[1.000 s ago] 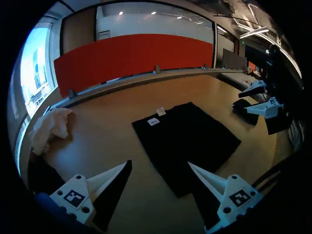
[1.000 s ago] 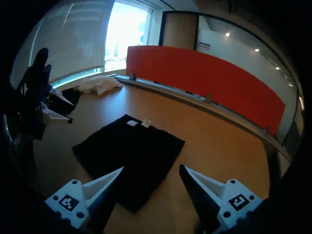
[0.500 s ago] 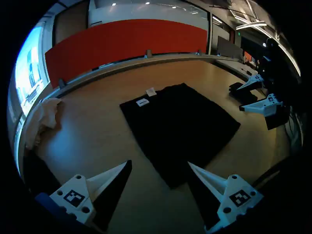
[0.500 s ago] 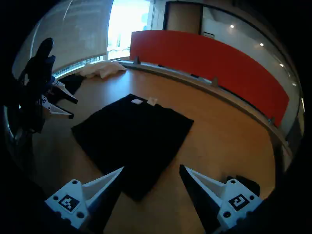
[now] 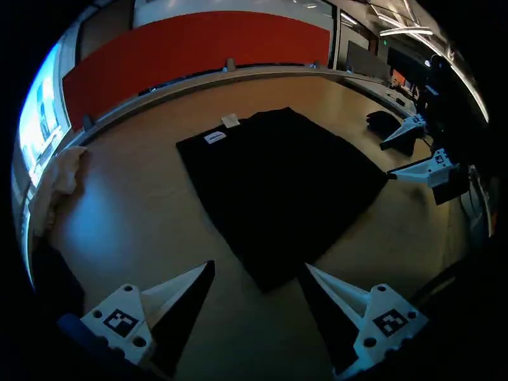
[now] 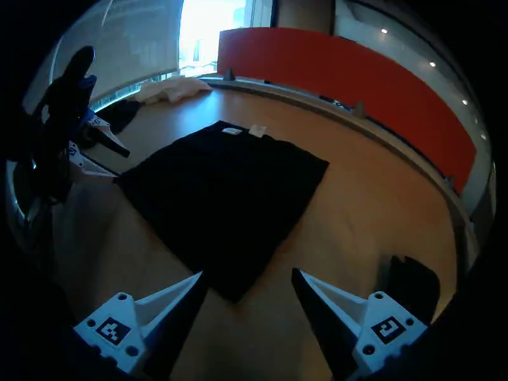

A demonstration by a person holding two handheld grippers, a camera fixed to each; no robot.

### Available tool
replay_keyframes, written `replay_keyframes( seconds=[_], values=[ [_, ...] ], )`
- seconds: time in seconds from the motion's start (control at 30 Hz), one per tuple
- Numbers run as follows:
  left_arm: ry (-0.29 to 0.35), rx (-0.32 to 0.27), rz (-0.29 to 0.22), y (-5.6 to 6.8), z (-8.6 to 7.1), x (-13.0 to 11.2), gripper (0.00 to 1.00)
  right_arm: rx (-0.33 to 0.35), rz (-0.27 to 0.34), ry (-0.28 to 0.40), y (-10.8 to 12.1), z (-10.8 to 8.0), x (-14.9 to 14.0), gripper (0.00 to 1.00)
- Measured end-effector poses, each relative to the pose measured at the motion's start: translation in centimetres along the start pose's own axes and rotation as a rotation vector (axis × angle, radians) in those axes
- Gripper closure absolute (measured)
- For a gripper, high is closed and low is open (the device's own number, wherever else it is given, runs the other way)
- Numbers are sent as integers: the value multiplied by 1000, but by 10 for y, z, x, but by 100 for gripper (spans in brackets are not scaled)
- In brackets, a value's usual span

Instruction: Fold towel

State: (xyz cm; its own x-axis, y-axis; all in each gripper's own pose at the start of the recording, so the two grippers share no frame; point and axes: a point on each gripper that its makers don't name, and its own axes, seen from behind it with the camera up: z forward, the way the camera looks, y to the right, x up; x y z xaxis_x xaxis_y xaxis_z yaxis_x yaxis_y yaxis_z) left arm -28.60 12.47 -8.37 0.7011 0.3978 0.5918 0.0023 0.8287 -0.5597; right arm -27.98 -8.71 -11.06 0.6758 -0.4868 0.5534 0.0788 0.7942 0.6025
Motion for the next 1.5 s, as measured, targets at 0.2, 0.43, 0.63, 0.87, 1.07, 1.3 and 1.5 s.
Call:
replay_keyframes(
  seconds=[0.2,0.43,0.63,0.87,1.07,1.3,1.5],
  values=[
    [-20,-6,11,6,3,-6,6,10,7,-14,-3,1,-6,2],
    [-58,-8,13,11,6,-17,6,36,19,-35,-10,4,-15,15],
    [-66,5,7,12,6,-17,15,45,22,-40,-12,4,-18,29],
    [-63,14,2,14,6,-17,26,50,35,-41,-13,6,-19,35],
    [-63,10,9,18,7,-17,36,55,38,-42,-14,8,-20,47],
    [-70,6,10,19,7,-18,47,67,28,-43,-19,7,-20,62],
    [-78,12,1,16,6,-19,62,67,27,-45,-20,6,-20,69]
  ],
)
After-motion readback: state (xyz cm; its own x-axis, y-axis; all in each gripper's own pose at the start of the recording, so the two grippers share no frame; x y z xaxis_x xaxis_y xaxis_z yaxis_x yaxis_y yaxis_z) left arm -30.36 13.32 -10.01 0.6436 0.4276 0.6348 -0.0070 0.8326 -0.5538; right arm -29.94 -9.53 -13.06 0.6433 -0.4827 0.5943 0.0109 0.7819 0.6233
